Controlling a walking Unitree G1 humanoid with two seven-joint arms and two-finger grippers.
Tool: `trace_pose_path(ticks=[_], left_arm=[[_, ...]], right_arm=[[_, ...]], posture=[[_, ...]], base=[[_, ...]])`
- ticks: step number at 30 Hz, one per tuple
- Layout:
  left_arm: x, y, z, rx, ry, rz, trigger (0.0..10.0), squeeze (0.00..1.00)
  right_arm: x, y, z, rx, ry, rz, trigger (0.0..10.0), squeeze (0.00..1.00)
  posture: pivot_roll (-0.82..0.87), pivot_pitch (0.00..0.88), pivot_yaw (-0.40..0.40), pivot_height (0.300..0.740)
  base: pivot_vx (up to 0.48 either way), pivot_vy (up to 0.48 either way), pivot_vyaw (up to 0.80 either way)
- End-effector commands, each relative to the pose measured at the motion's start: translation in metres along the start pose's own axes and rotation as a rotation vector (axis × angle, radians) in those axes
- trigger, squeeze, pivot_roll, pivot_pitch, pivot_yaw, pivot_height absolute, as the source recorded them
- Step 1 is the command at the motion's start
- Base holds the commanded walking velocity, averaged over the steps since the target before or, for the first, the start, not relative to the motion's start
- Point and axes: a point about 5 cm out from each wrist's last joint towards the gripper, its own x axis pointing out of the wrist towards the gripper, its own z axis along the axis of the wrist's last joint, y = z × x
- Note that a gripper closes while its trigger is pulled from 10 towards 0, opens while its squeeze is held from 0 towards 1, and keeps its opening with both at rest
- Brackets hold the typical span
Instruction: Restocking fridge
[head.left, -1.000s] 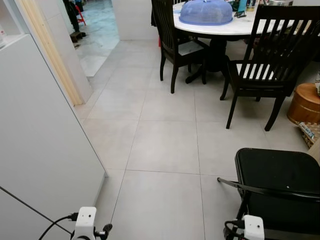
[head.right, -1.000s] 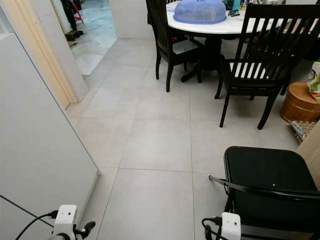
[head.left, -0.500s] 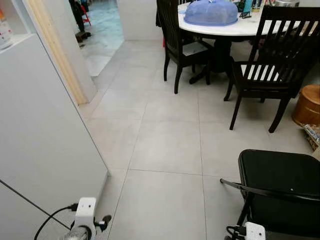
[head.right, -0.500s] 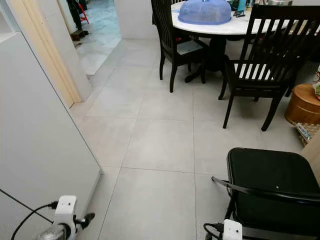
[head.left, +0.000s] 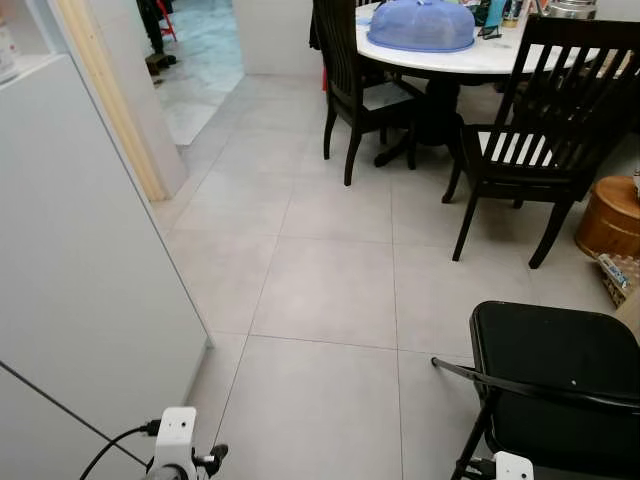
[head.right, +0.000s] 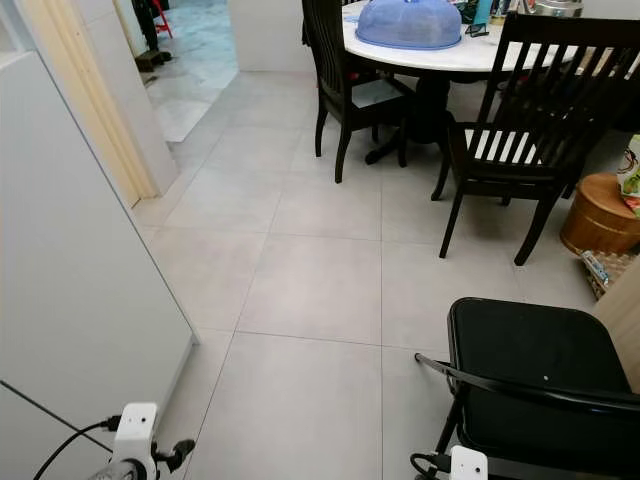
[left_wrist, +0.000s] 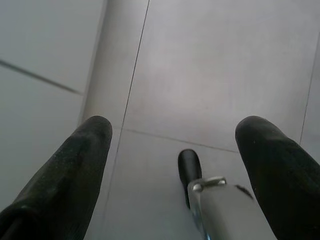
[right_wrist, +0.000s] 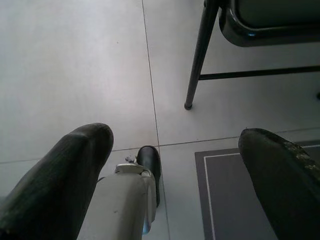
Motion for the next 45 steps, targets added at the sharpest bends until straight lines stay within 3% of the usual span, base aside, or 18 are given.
trace_pose_path(ticks=[1,7,12,22,45], left_arm=[[-0.002,0.009,-0.003,-0.041,0.011,0.035,10.0,0.00],[-0.003,0.022,0.004,-0.075,-0.005,0.071,10.0,0.00],[0.001,0.009,0.008,-0.075,-0.012,0.069,10.0,0.00],[0.002,0.002,0.008,-0.074,-0.008,0.059,10.0,0.00],[0.001,0.006,0.008,-0.036,-0.006,0.030,10.0,0.00]], right_arm=[[0.000,-0.001,0.000,-0.014,0.004,0.002,10.0,0.00],[0.001,0.001,0.005,-0.042,0.001,0.018,10.0,0.00],[0.001,0.001,0.008,-0.056,-0.008,0.028,10.0,0.00],[0.000,-0.005,0.006,-0.060,-0.001,0.025,10.0,0.00],[0.002,0.003,0.008,-0.072,0.008,0.036,10.0,0.00]], posture=[[-0.01,0.000,-0.027,0.740],[0.02,0.000,-0.046,0.740],[0.04,0.000,-0.052,0.740],[0.03,0.000,-0.051,0.740],[0.04,0.000,-0.038,0.740]], base=[[0.000,0.000,0.00],[0.000,0.000,0.00],[0.000,0.000,0.00],[0.000,0.000,0.80],[0.000,0.000,0.80]])
